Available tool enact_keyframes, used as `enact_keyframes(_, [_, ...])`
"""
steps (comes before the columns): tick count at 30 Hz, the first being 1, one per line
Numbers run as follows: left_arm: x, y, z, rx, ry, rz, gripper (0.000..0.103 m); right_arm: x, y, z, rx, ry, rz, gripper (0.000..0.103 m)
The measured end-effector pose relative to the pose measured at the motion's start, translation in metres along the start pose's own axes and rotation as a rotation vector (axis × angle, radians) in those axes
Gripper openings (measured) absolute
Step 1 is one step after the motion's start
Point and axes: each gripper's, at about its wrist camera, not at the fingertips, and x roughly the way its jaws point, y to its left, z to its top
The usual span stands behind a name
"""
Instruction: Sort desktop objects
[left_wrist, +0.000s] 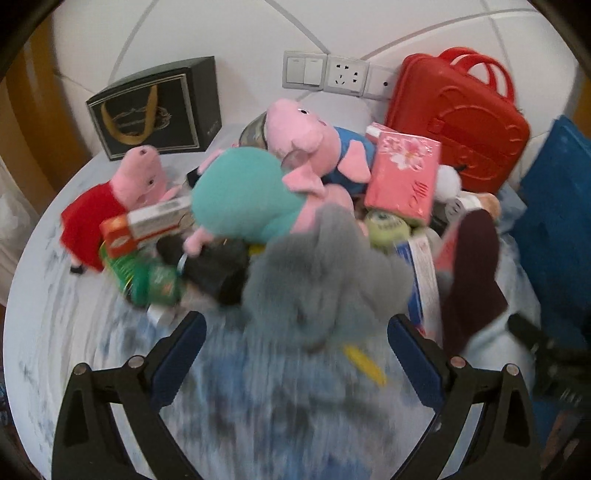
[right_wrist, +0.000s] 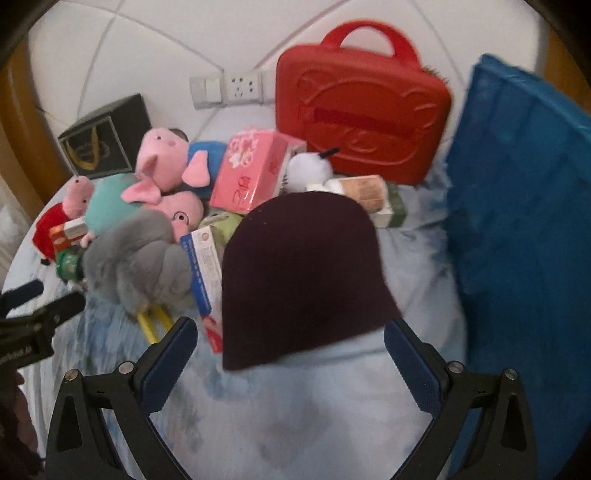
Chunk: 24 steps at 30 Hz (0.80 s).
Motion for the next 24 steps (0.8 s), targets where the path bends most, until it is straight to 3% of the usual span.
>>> enact_keyframes(6, [0.066, -0.003, 0.029, 0.006, 0.071, 0.051, 0.1, 0.066, 0.007, 0.016, 0.002, 0.084, 0.012, 0.103])
enact_keyframes(9, [0.09, -0.005, 0.032, 0.018, 0.105, 0.039, 0.1, 0.093, 0.007, 0.016, 0.001, 0.121, 0.012, 0.096])
enact_keyframes(13, [0.107, -0.006, 0.024, 0.035, 0.118, 0.041, 0.092, 0.095, 0.001, 0.018, 0.0, 0.091, 0.02, 0.092])
enact_keyframes(15, [0.103, -0.005, 0.02, 0.038, 0.096, 0.041, 0.081, 0.094, 0.0, 0.017, -0.012, 0.086, 0.005, 0.08])
enact_keyframes(18, [0.091, 0.005, 0.012, 0.027, 0.093, 0.01, 0.067, 0.091, -0.001, 0.01, -0.037, 0.091, -0.002, 0.07])
enact_keyframes(22, [0.072, 0.013, -0.013, 0.048, 0.11, -0.009, 0.057, 0.085, 0.0, -0.002, -0.069, 0.115, -0.022, 0.051])
enact_keyframes(24, [0.059, 0.016, -0.034, 0.082, 0.115, -0.005, 0.056, 0.082, -0.001, -0.009, -0.075, 0.133, -0.024, 0.036])
